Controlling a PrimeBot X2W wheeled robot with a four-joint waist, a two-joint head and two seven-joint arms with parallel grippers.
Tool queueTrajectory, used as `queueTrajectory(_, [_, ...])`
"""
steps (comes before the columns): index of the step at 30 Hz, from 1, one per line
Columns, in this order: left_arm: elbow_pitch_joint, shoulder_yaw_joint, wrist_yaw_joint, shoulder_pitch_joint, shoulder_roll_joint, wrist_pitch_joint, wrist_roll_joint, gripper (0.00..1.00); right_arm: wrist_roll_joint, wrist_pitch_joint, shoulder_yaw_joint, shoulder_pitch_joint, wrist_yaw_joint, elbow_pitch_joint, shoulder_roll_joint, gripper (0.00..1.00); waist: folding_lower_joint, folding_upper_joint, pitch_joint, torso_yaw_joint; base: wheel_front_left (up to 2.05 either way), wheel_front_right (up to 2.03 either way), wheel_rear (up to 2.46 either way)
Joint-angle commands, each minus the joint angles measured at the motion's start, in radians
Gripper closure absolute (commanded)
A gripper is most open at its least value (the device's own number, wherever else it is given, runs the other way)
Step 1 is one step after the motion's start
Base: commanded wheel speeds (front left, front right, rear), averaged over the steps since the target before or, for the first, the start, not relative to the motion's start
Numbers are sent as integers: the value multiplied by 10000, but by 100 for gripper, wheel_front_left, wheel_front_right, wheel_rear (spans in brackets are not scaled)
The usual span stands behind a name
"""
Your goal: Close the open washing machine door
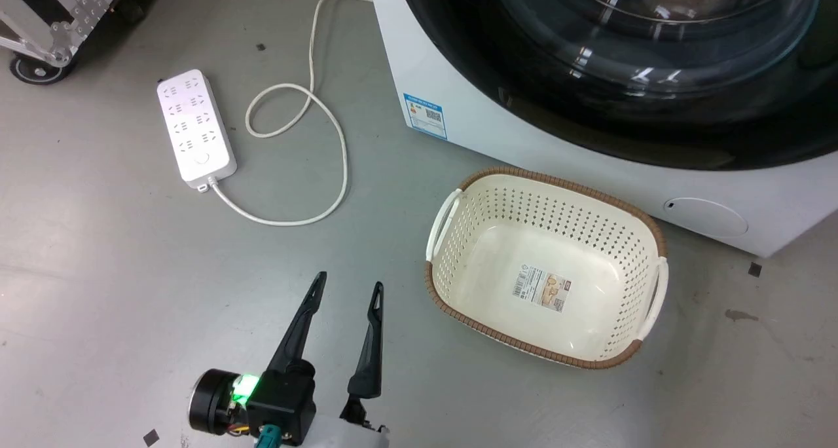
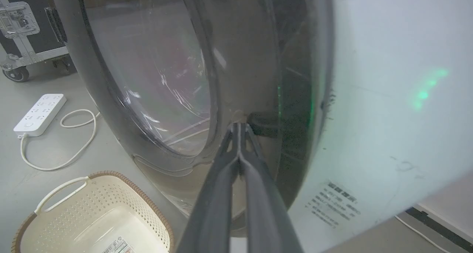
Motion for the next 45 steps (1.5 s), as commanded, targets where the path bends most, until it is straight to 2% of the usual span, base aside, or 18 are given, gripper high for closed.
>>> queueTrajectory(1, [32, -57, 85, -200, -14, -43, -34, 0, 195, 27, 71, -463, -21, 353, -118, 100, -2, -1, 58, -4, 0, 0, 0])
queueTrajectory(9, [108, -141, 276, -326, -18, -43, -130, 0, 474, -314, 1077, -1058, -21, 1240, -16, 100, -2, -1, -211, -263, 0, 0, 0])
queueTrajectory(10, [139, -105, 262, -315, -18, -43, -137, 0, 552, -473, 1155, -1017, -21, 1294, 53, 55, -2, -1, -320, -347, 0, 0, 0])
queueTrajectory(11, [172, -68, 232, -309, -18, -43, -153, 0, 618, -656, 1218, -955, -21, 1329, 116, 0, -2, -1, -423, -427, 0, 0, 0])
queueTrajectory(16, [425, 175, 12, -250, -19, -43, -290, 0, 766, -1288, 1852, -131, -21, 993, 477, 0, -2, -1, -1157, -981, 0, 0, 0])
queueTrajectory(17, [628, 409, -159, -184, -19, -43, -473, 0, 743, -1514, 1908, 651, -21, 460, 717, 0, -2, -1, -1592, -1373, 0, 0, 0])
queueTrajectory(19, [782, 576, -298, -120, -19, -43, -527, 0, 626, -1576, 1710, 1276, -21, 12, 915, 0, -2, -1, -1894, -1656, 0, 0, 0])
queueTrajectory(23, [1066, 926, -577, 54, 38, -43, -578, 0, -40, -1598, 516, 2793, -21, -1328, 1576, 0, -2, -1, -2427, -2229, 0, 0, 0])
queueTrajectory(28, [1300, 1347, -792, 287, 48, -43, -649, 0, -1704, -1601, -1664, 5240, -21, -3066, 2977, 0, -2, -1, -2860, -2813, 0, 0, 0])
queueTrajectory(29, [1300, 1347, -792, 287, 48, -43, -649, 0, -1704, -1601, -1664, 5240, -21, -3066, 2977, 0, -2, -1, -2860, -2813, 0, 0, 0])
queueTrajectory(30, [1370, 1433, -897, 359, 45, -43, -647, 0, -2480, -1602, -2372, 6145, -21, -3740, 3679, 0, -2, -1, -2935, -3005, 0, 0, 0])
queueTrajectory(31, [1370, 1433, -897, 359, 45, -43, -647, 0, -2480, -1602, -2372, 6145, -21, -3740, 3679, 0, -2, -1, -2935, -3005, 0, 0, 0])
queueTrajectory(32, [1446, 1492, -980, 400, 41, -43, -623, 0, -3084, -1602, -3043, 6912, -21, -4293, 4417, 0, -2, -1, -2988, -3151, 0, 0, 0])
queueTrajectory(33, [1446, 1492, -980, 400, 41, -43, -623, 0, -3084, -1602, -3043, 6912, -21, -4293, 4417, 0, -2, -1, -2988, -3151, 0, 0, 0])
queueTrajectory(39, [1658, 1581, -1051, 463, 23, -43, -557, 0, -4527, -1603, -4254, 8346, -21, -5382, 6118, 0, -2, -1, -2955, -3462, 0, 0, 0])
queueTrajectory(45, [2229, 1616, -993, 462, 10, -43, -589, 0, -4551, -1603, -4420, 8785, -21, -5370, 6697, 0, -2, -1, -2948, -3568, 0, 0, 0])
